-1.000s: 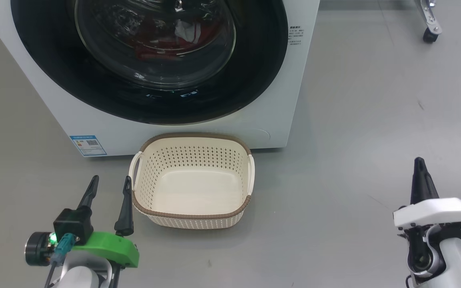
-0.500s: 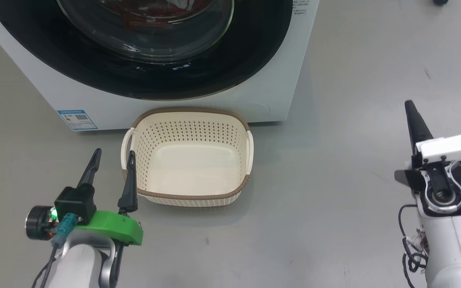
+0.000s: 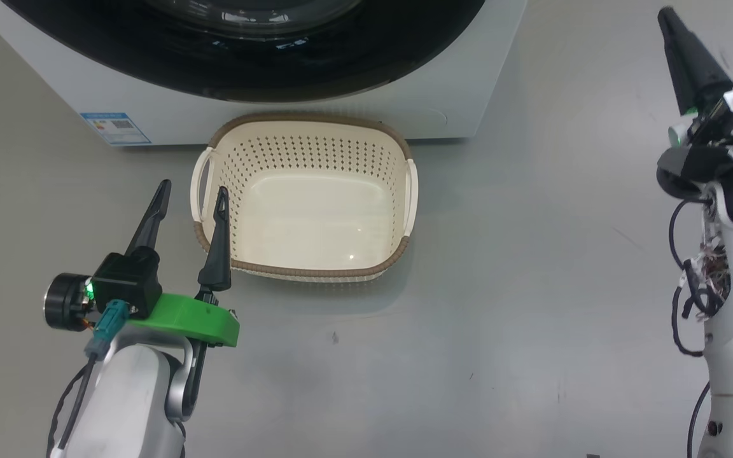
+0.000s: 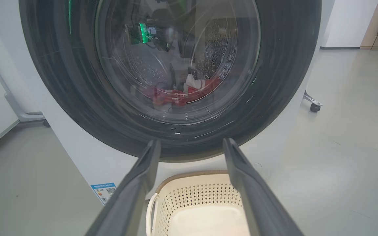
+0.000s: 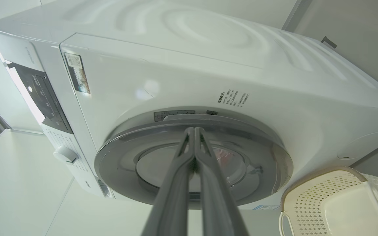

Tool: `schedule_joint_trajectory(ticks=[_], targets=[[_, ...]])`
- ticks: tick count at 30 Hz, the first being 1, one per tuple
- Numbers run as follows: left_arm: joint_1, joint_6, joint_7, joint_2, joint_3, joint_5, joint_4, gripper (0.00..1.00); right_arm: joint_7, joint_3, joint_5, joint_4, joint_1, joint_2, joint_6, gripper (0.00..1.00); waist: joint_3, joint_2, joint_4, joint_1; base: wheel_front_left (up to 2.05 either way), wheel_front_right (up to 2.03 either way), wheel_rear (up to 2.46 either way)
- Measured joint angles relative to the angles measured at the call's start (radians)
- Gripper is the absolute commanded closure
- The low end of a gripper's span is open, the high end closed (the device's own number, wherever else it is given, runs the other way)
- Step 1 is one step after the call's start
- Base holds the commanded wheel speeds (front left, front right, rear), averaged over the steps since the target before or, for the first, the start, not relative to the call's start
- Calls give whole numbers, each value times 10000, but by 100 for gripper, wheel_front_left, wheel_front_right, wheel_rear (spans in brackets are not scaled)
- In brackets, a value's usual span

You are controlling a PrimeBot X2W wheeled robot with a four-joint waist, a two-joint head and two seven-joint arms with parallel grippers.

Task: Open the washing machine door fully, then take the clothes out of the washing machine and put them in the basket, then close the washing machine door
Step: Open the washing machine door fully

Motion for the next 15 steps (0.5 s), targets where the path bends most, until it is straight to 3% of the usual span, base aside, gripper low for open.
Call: schedule_joint_trajectory(ticks=[15], targets=[[-732,-98,0,-119,-305,-13,-88,0,1198,362,88,127,-2606,-899,-851,100,1180,0,606,-1,0,0,0]])
